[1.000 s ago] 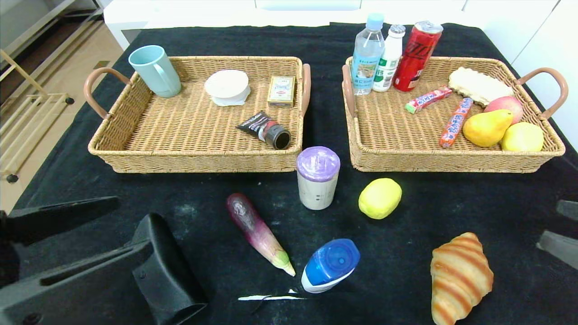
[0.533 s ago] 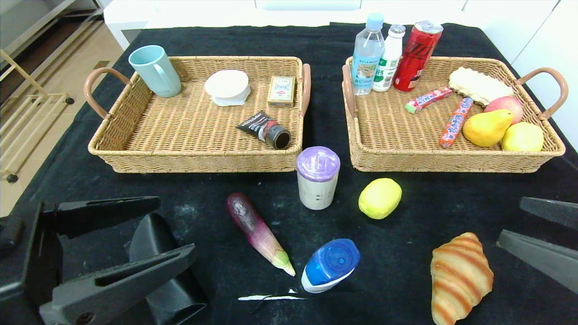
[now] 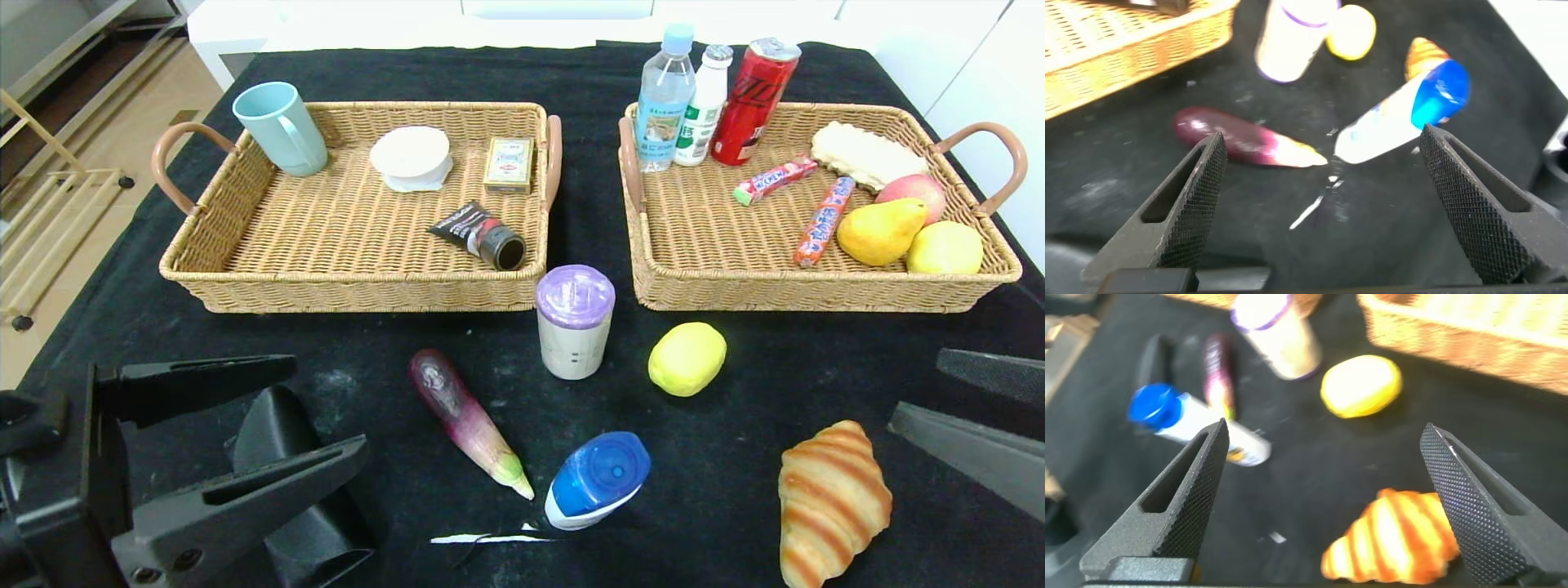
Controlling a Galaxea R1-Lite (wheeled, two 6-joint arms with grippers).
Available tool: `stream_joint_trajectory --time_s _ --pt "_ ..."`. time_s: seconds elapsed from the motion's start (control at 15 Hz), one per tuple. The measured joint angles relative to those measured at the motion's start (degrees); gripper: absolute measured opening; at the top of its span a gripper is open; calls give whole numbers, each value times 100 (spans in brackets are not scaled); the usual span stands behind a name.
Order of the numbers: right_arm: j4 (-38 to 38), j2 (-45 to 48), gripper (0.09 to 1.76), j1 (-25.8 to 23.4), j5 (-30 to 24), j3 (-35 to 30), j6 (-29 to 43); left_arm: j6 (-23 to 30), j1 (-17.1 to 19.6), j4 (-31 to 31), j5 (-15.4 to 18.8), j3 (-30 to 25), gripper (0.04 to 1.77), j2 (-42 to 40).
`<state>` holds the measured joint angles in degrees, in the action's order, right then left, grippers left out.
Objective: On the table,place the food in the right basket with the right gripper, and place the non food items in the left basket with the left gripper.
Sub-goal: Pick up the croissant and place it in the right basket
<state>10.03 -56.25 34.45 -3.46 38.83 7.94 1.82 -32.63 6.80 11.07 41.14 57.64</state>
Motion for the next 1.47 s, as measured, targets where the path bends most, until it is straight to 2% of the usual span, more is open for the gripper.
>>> stream_joint_trajectory --time_s 0.13,0.2,0.33,0.53,0.67,0.87,1.0,1.13,1.27,1.47 --pt "-212 -100 171 -15 557 183 2 -11 6 -2 -137 -9 172 7" --pt "-596 -179 171 -22 889 367 29 -33 11 -2 -145 -13 172 7" --pt "-1879 -358 171 -24 1453 962 308 -77 11 -9 -151 -16 172 -6" --pt "-3782 -686 171 -20 1749 2049 1537 -94 13 0 -162 -22 172 -30" --pt "-4564 -979 171 -26 2008 2498 2219 -98 11 -2 -162 -27 172 -39" --pt "-4930 -1313 171 -26 2167 2688 2615 -105 11 0 -162 -27 172 -41" --pt "-4960 -1499 171 -24 2146 2704 3128 -108 13 0 -162 -29 172 -41" --pt "-4964 -1698 171 -26 1947 2679 3635 -107 11 0 -162 -29 172 -45" --pt "-4962 -1833 171 -77 1660 2660 3786 -135 11 0 -162 -38 172 -54" --pt "-4945 -2093 171 -151 1606 2567 4170 -151 11 -2 -165 -44 172 -56"
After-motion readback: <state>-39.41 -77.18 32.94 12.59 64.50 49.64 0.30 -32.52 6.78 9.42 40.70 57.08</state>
